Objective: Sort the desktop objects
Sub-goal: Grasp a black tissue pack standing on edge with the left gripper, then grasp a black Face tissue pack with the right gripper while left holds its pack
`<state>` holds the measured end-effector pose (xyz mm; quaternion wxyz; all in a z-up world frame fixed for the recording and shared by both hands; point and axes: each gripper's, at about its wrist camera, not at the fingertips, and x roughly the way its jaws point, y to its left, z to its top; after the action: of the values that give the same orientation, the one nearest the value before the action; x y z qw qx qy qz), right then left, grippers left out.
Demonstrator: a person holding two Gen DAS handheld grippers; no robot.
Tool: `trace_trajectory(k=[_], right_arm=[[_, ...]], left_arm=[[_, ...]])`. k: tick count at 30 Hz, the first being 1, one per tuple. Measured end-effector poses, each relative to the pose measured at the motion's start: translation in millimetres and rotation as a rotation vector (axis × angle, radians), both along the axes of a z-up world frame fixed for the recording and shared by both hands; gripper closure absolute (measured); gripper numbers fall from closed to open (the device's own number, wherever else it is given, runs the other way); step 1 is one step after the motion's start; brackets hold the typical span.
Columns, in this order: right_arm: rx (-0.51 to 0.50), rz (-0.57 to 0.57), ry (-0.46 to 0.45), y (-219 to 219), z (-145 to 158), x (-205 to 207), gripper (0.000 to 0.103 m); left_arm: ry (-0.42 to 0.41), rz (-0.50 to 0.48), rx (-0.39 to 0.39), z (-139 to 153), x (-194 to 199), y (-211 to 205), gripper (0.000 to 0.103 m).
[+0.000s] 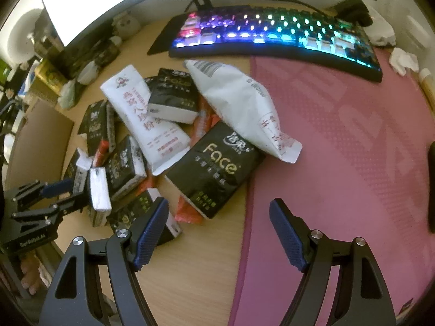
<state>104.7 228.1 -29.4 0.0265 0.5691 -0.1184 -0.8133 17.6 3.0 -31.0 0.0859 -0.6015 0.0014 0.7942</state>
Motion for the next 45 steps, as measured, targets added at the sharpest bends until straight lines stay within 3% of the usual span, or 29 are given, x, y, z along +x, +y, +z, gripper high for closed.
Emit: trace_trajectory(k=[5,8,13,22,27,33,40,45], right_arm=[[-0.014,-0.030,-0.008,7.7,0.8,-9.3,0.025],[-0.035,-0.043,-0.016,10.7,-1.5,-17.2,0.025],[-0.050,-0.049,-0.017,9.3,-4.4,-27.3,0.025],[-0.051,-0.088,-0.023,23.8,-6.4,-31.6,0.025],[-0.067,-0.127,-0.026,35.0,-5.4,-30.4,0.025],[-0.196,-0.182,-0.027,50.3,-4.6,-34.5,0.025],[-0.103,-0.212,-0.020,46.0,-8.3,-49.6,0.024],[0.064,-0.049,-0.023,12.9,-10.6,-56.1,0.027]], left_arm=[[-0.010,0.005,0.051,4.7,0.5,-7.5,0.068],[-0.032,-0.006,0.126,7.5,1.1,-9.7,0.074],[-0.040,-0.018,0.156,5.2,1.6,-10.7,0.074],[-0.076,-0.006,0.086,-18.1,-11.5,-11.4,0.073],[-0.070,-0.008,0.087,-16.3,-15.1,-12.3,0.081],[-0.074,-0.024,0.093,-19.0,-17.8,-11.9,0.081],[-0.071,-0.028,0.093,-20.2,-18.4,-10.9,0.081],[-0.070,-0.021,0.095,-20.8,-15.7,-11.9,0.081]])
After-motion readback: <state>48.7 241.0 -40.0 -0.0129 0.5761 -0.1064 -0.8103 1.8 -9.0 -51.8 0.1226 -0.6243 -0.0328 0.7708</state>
